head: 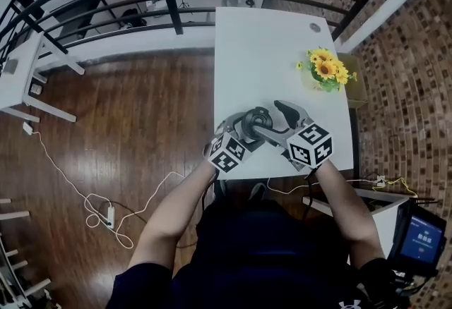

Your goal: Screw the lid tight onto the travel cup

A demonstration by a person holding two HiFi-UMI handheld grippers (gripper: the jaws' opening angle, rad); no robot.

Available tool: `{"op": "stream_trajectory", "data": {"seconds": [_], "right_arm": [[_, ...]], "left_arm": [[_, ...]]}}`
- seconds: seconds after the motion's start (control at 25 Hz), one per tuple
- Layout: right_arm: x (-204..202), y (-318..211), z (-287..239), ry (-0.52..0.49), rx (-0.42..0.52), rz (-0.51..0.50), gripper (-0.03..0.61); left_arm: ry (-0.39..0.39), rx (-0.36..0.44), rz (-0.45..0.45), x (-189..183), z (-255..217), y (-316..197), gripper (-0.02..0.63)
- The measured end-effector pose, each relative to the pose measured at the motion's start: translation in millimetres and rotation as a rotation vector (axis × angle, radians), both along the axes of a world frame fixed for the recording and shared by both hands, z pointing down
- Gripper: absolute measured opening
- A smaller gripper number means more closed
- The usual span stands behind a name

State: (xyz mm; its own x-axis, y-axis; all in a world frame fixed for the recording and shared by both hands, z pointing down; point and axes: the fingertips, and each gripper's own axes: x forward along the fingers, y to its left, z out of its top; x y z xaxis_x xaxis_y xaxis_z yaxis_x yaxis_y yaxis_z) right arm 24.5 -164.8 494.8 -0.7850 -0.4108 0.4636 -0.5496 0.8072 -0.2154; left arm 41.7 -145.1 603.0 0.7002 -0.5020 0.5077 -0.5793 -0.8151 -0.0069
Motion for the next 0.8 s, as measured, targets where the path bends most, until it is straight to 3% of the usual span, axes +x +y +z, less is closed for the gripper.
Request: {"op": "stream_trajectory", "data": {"seconds": [0.12,0.24,0.32,0.4,0.52,0.68,0.76,0.8], "right_arm": [[-4.9,-11.2,2.4,-0.033,-0.119,-0.136,0.403],[-16.3,-10.5,16.2,0.012,-0.166,-0.234,0.375],[-19.3,-9.0,19.5,0.027,-0.125,-0.238,0.279],[-16.9,-8.9,14.0,-0.001,-0.054,-0.157,0.189],[-4.1,-11.2,11.1,-0.080,-0.017,0.101,0.173],[12.7,-8.6,16.1,-0.132,-0.056,0.436,0.160],[14.0,-8.7,16.0,-0.135,-0.096,0.481,0.160],[14.3,-10.2,11.4,-0.137,-0.095,0.453,0.161]], "left_arm": [[-0.001,-0.003,0.005,0.9,0.7,-0.5,0.399],[-0.003,-0.007,0.008,1.6,0.2,-0.2,0.399],[-0.003,-0.009,0.008,1.8,-0.4,-0.3,0.399],[-0.002,-0.007,0.011,1.6,-1.7,-0.5,0.399],[0.003,-0.008,0.012,0.6,-1.4,-0.1,0.399],[0.016,-0.018,0.004,0.6,1.3,0.2,0.399],[0.016,-0.022,0.001,-0.6,1.4,-0.2,0.399],[0.014,-0.024,0.002,-0.2,1.2,-0.4,0.399]]}}
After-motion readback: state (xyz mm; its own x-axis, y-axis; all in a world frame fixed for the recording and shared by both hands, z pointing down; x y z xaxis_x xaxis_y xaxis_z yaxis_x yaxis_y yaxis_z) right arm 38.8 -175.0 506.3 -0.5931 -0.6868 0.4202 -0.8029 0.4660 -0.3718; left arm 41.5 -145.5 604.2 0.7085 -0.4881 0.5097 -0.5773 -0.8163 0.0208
